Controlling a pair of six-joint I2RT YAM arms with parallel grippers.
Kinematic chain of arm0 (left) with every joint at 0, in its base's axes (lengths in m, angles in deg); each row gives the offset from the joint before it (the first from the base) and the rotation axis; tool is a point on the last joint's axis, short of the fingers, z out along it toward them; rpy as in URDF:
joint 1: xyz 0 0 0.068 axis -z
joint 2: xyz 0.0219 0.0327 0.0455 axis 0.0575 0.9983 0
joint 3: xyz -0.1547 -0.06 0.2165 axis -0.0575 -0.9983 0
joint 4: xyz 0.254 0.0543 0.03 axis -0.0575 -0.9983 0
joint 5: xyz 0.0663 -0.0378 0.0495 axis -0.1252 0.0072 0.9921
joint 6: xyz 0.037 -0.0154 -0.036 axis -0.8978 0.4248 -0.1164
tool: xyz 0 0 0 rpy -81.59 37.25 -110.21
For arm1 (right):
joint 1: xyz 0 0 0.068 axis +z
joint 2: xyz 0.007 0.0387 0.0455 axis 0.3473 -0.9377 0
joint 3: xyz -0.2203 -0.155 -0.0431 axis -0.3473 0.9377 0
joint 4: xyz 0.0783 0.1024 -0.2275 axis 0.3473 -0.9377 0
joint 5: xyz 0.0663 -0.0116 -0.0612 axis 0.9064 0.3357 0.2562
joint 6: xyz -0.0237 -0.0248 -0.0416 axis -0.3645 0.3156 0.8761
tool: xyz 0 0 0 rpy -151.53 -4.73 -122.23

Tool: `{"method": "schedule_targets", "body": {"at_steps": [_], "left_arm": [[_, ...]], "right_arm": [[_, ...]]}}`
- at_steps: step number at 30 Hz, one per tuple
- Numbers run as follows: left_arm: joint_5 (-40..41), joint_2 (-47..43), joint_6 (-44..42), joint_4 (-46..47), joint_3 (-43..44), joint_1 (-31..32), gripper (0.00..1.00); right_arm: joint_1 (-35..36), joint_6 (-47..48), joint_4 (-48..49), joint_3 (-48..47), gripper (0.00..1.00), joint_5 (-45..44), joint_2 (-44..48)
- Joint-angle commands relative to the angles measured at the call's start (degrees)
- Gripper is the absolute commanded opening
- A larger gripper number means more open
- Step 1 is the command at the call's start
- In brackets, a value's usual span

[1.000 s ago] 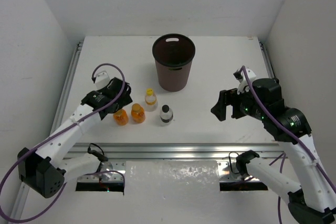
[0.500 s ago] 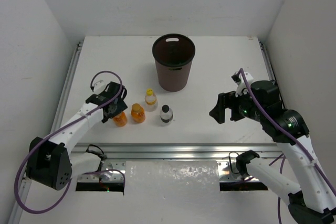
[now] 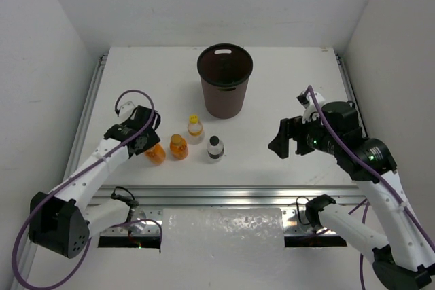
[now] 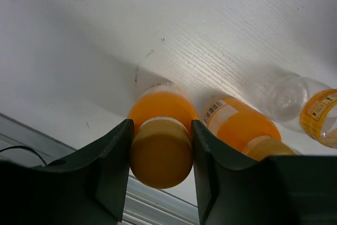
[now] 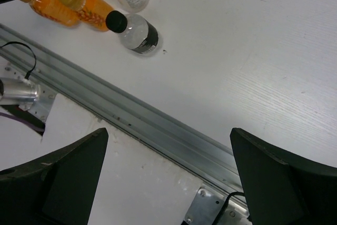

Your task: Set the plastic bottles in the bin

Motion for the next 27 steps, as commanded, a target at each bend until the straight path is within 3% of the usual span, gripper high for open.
{"method": "schedule_targets", "body": {"at_steps": [1, 2, 6, 11, 16, 18, 22, 27], "left_arm": [[2.42, -2.91, -0.85, -4.02, 5.4, -0.6, 0.05], [4.34, -4.04, -0.85, -5.44, 6.54, -0.52, 0.0], [4.1, -8.18, -4.7, -8.53, 14.0, -0.52, 0.0], [-11.17, -11.0, -14.9, -7.56, 22.97, -0.52, 0.0], [-32.69, -11.51, -19.13, -5.38, 28.35, -0.43, 0.0], [-37.11, -12.4, -18.69, -3.61, 29.14, -0.51, 0.0], [-50.97, -13.19, -16.41, 2.78, 28.97, -0.43, 0.0], [-53.65, -15.39, -12.81, 8.08, 27.39, -0.43, 0.0]], "right_arm": [[0.09, -0.97, 4.0, 0.16, 0.99, 4.26, -1.18], [0.0, -0.98, 5.22, 0.51, 0.99, 6.2, -1.44], [0.09, -2.63, 17.51, 4.89, 0.99, 20.52, -0.48], [4.37, -4.58, 34.92, 6.05, 0.99, 28.8, -3.72], [16.33, 1.03, 37.24, -5.42, 0.99, 20.82, -15.55], [20.28, 5.25, 36.79, -9.05, 0.99, 17.93, -19.35], [23.03, 12.11, 38.37, -14.51, 0.99, 13.95, -27.78], [23.99, 16.25, 36.44, -17.15, 0.99, 17.81, -33.69]]}}
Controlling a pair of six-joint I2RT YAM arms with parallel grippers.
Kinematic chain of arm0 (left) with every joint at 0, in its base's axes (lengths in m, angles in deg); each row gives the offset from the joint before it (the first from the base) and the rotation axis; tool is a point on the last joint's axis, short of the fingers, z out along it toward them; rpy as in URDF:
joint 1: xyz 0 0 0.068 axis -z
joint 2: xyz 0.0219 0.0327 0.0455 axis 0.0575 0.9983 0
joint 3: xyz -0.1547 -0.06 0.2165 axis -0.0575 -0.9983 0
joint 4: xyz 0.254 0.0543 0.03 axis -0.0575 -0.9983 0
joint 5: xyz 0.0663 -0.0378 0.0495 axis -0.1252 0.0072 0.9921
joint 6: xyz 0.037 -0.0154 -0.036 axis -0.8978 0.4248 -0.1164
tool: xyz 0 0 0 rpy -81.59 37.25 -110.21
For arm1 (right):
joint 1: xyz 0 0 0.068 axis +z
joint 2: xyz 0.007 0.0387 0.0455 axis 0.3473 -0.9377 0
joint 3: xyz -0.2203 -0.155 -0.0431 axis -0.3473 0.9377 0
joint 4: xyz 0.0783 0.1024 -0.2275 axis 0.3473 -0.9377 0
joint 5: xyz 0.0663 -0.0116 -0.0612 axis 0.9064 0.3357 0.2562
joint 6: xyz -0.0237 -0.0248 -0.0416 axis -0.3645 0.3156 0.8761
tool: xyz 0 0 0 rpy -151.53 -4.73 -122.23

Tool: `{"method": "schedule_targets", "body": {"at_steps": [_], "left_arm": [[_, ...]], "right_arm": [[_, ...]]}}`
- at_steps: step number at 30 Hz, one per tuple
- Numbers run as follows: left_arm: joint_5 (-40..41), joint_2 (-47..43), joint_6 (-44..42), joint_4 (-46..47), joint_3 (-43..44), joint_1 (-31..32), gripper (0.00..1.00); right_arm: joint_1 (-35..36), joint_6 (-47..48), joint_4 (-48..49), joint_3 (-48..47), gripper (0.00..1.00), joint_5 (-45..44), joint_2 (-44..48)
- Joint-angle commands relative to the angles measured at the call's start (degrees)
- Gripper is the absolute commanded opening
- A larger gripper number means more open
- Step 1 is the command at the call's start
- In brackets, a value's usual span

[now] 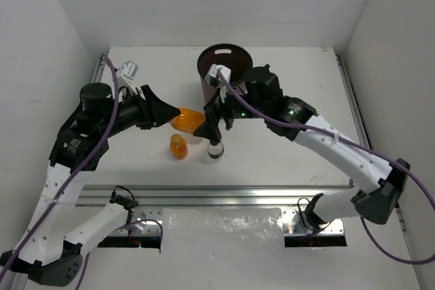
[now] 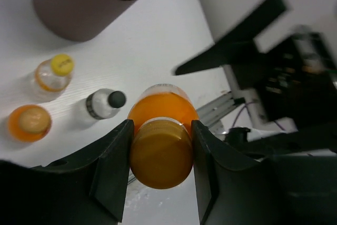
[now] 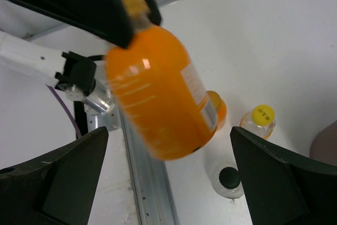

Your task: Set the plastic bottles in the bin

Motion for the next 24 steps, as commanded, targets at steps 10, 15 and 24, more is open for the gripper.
{"method": "schedule_targets", "body": {"at_steps": [10, 15, 24], "left_arm": [[-12.04, -1.05, 7.27, 17.27, -5.91, -0.43, 0.0], [-10.98, 0.8, 6.48, 16.74, -6.35, -0.43, 0.0], [8.19, 1.85, 9.9, 13.16, -2.85, -0.43, 1.0]], "right_arm": [[1.29, 4.43, 11.52, 4.32, 0.82, 8.2, -0.71], [1.29, 4.86, 13.2, 5.11, 0.62, 6.09, 1.4], [0.68, 6.01, 9.44, 5.21, 0.1, -2.3, 1.49]]}}
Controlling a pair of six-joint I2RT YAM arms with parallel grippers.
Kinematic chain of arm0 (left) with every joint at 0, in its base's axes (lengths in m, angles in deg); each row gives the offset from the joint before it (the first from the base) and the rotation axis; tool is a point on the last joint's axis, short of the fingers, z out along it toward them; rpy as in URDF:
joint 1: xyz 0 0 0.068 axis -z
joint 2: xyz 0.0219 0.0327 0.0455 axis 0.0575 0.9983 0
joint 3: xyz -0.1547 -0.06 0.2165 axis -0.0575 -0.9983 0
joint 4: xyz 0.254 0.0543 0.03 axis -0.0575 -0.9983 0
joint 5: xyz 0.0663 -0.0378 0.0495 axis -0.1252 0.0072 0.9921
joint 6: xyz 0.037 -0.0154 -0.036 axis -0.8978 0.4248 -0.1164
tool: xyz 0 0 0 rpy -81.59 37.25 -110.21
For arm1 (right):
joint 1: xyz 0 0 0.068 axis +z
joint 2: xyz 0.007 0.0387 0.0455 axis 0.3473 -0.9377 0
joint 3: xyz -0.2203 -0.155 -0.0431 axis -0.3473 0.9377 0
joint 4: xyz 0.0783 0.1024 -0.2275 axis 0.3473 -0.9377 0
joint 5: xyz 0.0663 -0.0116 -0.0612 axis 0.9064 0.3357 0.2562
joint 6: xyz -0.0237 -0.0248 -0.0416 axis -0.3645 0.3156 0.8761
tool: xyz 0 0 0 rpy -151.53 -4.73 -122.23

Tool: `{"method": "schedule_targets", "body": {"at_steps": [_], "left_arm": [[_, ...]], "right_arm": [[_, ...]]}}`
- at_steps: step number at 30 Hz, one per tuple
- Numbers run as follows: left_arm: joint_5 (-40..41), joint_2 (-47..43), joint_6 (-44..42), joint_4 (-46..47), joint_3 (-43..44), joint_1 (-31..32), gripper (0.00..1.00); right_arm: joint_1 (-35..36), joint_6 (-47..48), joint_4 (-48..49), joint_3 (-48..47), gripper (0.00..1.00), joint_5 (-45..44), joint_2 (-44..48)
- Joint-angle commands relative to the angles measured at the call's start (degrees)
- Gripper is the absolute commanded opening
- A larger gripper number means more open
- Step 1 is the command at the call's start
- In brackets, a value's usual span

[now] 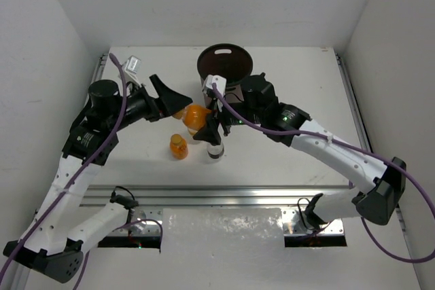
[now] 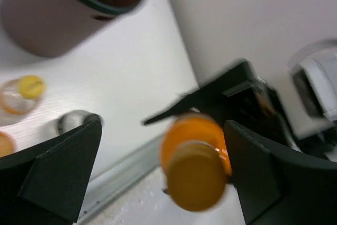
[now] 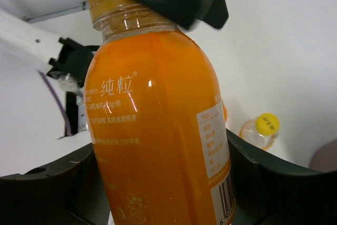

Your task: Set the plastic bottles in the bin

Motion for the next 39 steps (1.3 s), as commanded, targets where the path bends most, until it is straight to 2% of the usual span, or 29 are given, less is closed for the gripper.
{"method": "schedule_targets", "body": {"at_steps": [1, 2, 3, 4, 6, 8, 12, 15, 18, 19, 21, 23, 24, 26, 27, 28, 31, 35, 39], "left_arm": [[18.18, 0.78, 2.95, -3.48, 3.98, -0.47, 1.0], [23.89, 0.52, 4.09, -8.03, 4.94, -0.47, 1.0], [34.82, 0.26, 5.41, -10.08, 6.43, -0.47, 1.0], [40.33, -0.09, 9.69, -12.53, 7.14, -0.47, 1.0], [51.05, -2.55, 12.01, -16.6, 6.72, -0.47, 1.0], [53.91, -4.74, 13.33, -16.52, 4.27, -0.47, 1.0], [51.29, -3.62, 10.09, -16.42, 0.92, -0.47, 1.0], [46.82, -3.17, 6.85, -14.85, -2.77, -0.47, 1.0], [38.21, -3.35, 1.33, -9.59, -5.5, -0.47, 0.99], [36.62, -2.39, 0.25, -10.09, -5.5, -0.3, 0.99], [37.3, -1.33, -0.63, -12.02, -4.8, 0.67, 0.99], [38.62, -0.98, -1.17, -12.29, -5.15, 2.95, 0.99], [38.45, -0.37, -1.69, -12.03, -5.07, 4.7, 0.99], [39.15, 2.26, -1.78, -12.9, -4.19, 8.9, 0.99], [40.02, 3.58, -1.7, -13.43, -3.66, 8.93, 0.99], [43.25, 4.9, -1.35, -14.39, -2.18, 13.11, 0.99], [49.95, 9.3, 1.11, -17.12, -1.72, 20.17, 0.99], [51.19, 10.97, 4.19, -16.78, -4.62, 22.73, 0.99], [50.67, 13.95, 4.28, -16.34, -5.5, 24.14, 0.99]], "right_arm": [[-0.37, 1.11, 1.91, -2.01, 0.09, -8.52, 1.47], [-1.16, 0.5, -0.53, -4.37, 0.09, -10.81, 0.86], [-1.78, -0.64, -2.04, -5.78, 0.09, -12.75, -0.02], [-3.09, -1.17, -3.71, -7.62, 0.09, -17.55, -0.99], [-4.33, -2.31, -10.82, -14.65, 0.11, -21.36, -5.02], [-6.7, -3.72, -17.3, -22.79, 0.13, -25.32, -10.19], [-13.54, -5.48, -24.63, -35.22, 0.15, -26.93, -19.7], [-14.61, -4.26, -26.3, -42.86, 0.17, -30.69, -27.08], [-14.96, -2.5, -29.91, -54.71, 0.27, -35.61, -35.08], [-15.05, -2.32, -30.96, -56.23, 0.37, -37.45, -36.58], [-15.49, -2.32, -31.76, -58.61, 0.43, -37.47, -38.61], [-15.4, -3.19, -31.06, -58.45, 0.85, -37.12, -37.04], [-15.49, -3.72, -30.19, -57.83, 0.99, -37.29, -36.16], [-15.41, -4.69, -30.0, -57.56, 0.99, -39.29, -33.62], [-15.49, -4.95, -30.0, -57.39, 0.99, -40.01, -32.56], [-15.49, -5.22, -30.09, -56.95, 0.99, -40.45, -31.42], [-15.49, -5.92, -29.3, -52.57, 0.99, -40.19, -25.18], [-15.32, -8.64, -30.62, -44.93, 0.99, -37.56, -16.22], [-14.62, -11.28, -28.08, -29.06, 0.99, -33.51, -5.06]]}}
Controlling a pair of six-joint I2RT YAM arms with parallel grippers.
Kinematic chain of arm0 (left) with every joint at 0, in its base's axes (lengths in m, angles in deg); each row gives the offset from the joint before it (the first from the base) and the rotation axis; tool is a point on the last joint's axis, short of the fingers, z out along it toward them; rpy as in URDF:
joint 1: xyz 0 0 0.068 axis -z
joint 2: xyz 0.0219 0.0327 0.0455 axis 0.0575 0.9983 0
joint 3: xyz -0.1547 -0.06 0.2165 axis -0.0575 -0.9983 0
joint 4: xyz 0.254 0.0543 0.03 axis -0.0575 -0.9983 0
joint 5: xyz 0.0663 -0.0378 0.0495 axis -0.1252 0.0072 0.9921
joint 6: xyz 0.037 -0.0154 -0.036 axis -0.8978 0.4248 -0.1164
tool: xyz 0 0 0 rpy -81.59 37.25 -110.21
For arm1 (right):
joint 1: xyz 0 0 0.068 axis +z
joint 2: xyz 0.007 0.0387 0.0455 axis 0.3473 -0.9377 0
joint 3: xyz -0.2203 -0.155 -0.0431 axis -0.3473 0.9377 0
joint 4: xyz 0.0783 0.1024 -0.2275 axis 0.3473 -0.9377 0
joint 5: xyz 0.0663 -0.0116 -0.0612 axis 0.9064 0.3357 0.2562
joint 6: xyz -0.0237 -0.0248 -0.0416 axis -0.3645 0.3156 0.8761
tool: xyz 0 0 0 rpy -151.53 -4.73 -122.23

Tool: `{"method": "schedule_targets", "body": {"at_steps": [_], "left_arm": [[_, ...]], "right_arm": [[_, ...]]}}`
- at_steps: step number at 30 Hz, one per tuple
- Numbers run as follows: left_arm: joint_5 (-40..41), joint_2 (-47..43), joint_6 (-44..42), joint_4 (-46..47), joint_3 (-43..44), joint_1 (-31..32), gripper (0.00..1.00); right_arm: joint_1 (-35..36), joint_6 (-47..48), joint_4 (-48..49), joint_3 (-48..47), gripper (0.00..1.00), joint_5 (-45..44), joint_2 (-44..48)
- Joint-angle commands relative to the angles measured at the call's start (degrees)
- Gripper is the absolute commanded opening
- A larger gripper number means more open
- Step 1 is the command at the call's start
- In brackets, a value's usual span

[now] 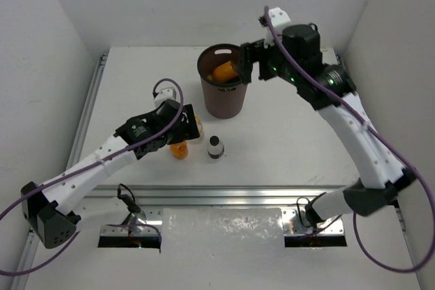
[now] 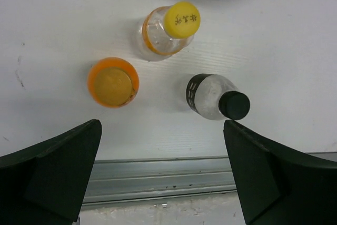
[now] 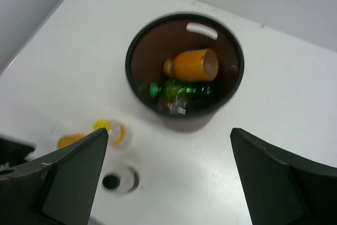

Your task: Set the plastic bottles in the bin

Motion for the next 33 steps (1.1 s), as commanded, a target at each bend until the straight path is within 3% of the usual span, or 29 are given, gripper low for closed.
{"method": "schedule_targets", "body": {"at_steps": [1, 3, 9, 12, 21, 22, 23, 28, 29, 31, 33], "left_arm": [[1.75, 1.48, 1.0, 1.34, -0.52, 1.27, 0.99], [3.15, 3.58, 1.17, 1.09, -0.87, 1.37, 0.99], [7.63, 7.98, 1.35, 2.4, -2.54, 1.19, 0.92], [10.97, 9.13, 2.76, 2.57, -3.16, 0.93, 0.9], [7.11, 13.26, -0.23, 10.49, -8.6, -4.08, 0.75], [7.11, 13.44, -0.05, 10.92, -8.96, -4.34, 0.6], [7.11, 13.35, 0.03, 11.02, -9.14, -4.43, 0.54], [7.29, 12.74, 0.65, 9.97, -9.49, -4.61, 0.38], [7.03, 11.69, 0.65, 8.83, -9.14, -4.52, 0.22], [7.11, 8.37, 1.35, 4.54, -8.35, -4.17, 0.02], [6.24, 4.67, 1.09, 1.89, -7.56, -3.56, 0.0]], "right_arm": [[1.1, -4.31, 2.92, 10.92, 0.99, 3.75, 9.58], [1.54, -5.45, 5.47, 18.46, 0.99, 5.51, 13.56], [3.56, -7.83, 8.91, 28.16, 0.99, 9.47, 21.49], [5.06, -7.05, 7.51, 29.31, 0.99, 9.74, 22.46], [6.46, -6.6, 8.2, 33.0, 0.99, 10.53, 25.18], [6.46, -6.69, 8.2, 33.18, 0.99, 10.44, 25.27], [6.46, -6.69, 8.29, 33.53, 0.99, 10.35, 25.45], [6.73, -6.52, 8.38, 34.06, 0.99, 10.61, 25.8], [6.73, -6.52, 8.38, 34.06, 0.99, 10.7, 25.71], [6.99, -5.82, 8.38, 34.41, 0.99, 13.14, 25.28], [7.34, -3.63, 9.6, 35.02, 0.99, 17.18, 24.75]]}}
